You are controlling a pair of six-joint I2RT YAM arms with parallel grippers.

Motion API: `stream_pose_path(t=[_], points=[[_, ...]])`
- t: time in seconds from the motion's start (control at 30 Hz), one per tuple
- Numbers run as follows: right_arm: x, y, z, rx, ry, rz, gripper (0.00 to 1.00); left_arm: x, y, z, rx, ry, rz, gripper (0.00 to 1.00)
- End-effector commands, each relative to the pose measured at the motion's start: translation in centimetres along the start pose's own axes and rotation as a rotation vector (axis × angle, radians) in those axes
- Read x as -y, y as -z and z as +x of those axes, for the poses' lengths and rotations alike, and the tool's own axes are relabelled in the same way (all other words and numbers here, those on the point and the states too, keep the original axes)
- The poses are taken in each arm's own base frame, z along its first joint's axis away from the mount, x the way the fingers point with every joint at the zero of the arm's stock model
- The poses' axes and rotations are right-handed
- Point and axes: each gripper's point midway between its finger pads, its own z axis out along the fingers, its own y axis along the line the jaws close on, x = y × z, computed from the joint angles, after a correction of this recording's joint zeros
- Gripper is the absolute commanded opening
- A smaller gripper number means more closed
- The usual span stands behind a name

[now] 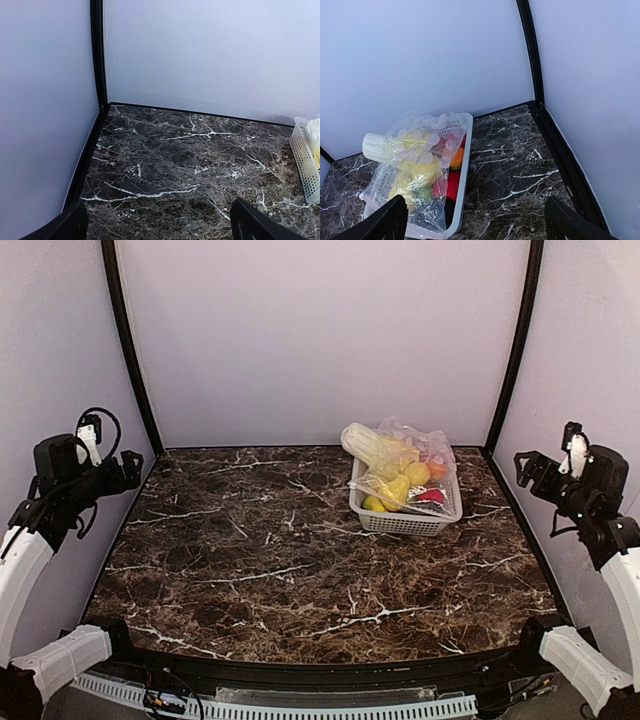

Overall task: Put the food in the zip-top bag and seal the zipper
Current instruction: Pick up the zipper food storage bag from the bin.

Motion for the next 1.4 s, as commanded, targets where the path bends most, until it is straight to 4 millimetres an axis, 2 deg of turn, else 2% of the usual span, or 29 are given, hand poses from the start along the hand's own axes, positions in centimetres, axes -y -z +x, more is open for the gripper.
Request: stream_pose_path(t=[0.0, 0.03, 0.07, 0.1, 0.13, 0.17, 0.2, 0.23, 0.27, 0.3, 0.37, 0.43, 0.47, 0.57, 0.73, 0.97, 1.17, 1.37], points=[[-2.5, -1.9, 1.6, -0.128, 0.039, -0.131, 0.92, 4.5, -1.4, -3.4, 0.027, -0.040, 0.191, 1.00], [-2.8, -2.4, 2.4, -0.167, 0.041, -0.141, 0.92, 5.3, -2.2, -4.0, 0.014, -0.049, 0.212, 1.00], [-3.6, -2.7, 3.3, -0.201, 0.050, -0.167, 0.91, 6.9, -2.0, -5.0, 0.025, -0.064, 0.256, 1.00], [-4.3, -3.0, 4.1, -0.235, 0.059, -0.186, 0.91, 7.9, -3.2, -4.4, -0.012, -0.076, 0.283, 1.00], [-4.9, -3.3, 4.9, -0.268, 0.065, -0.200, 0.91, 9.5, -3.1, -5.3, -0.006, -0.088, 0.329, 1.00], [-5.6, -3.5, 5.8, -0.300, 0.075, -0.215, 0.91, 10.8, -4.1, -4.5, -0.045, -0.093, 0.375, 1.00], [-6.2, -3.8, 6.7, -0.336, 0.084, -0.223, 0.89, 12.3, -4.0, -5.1, -0.044, -0.103, 0.423, 1.00], [-6.6, -4.1, 7.5, -0.370, 0.091, -0.223, 0.87, 14.1, -4.4, -4.2, -0.082, -0.113, 0.491, 1.00], [-7.1, -4.4, 8.2, -0.400, 0.100, -0.223, 0.85, 15.1, -4.3, -4.7, -0.080, -0.117, 0.526, 1.00], [-7.5, -4.8, 9.0, -0.433, 0.105, -0.225, 0.83, 16.4, -4.5, -3.9, -0.113, -0.119, 0.591, 1.00], [-8.3, -5.4, 10.5, -0.492, 0.100, -0.238, 0.79, 17.9, -4.2, -3.1, -0.140, -0.120, 0.683, 1.00], [-8.9, -6.2, 11.6, -0.529, 0.083, -0.254, 0.77, 18.5, -3.8, -1.9, -0.156, -0.130, 0.743, 1.00], [-9.2, -6.6, 12.0, -0.541, 0.074, -0.261, 0.77, 18.3, -3.9, -0.9, -0.174, -0.129, 0.744, 1.00], [-9.8, -8.0, 12.9, -0.548, 0.061, -0.278, 0.76, 17.5, -3.6, -0.1, -0.165, -0.141, 0.713, 1.00], [-10.0, -10.5, 15.0, -0.604, 0.101, -0.237, 0.68, 16.8, -3.9, -0.4, -0.154, -0.165, 0.663, 1.00], [-10.3, -12.1, 16.4, -0.608, 0.155, -0.208, 0.54, 16.5, -4.4, 0.0, -0.166, -0.164, 0.640, 1.00], [-10.5, -12.5, 16.1, -0.589, 0.166, -0.207, 0.27, 16.2, -4.5, 0.0, -0.160, -0.171, 0.621, 1.00], [-11.7, -12.0, 14.2, -0.543, 0.172, -0.259, 0.05, 16.3, -4.1, -0.4, -0.136, -0.173, 0.630, 1.00]])
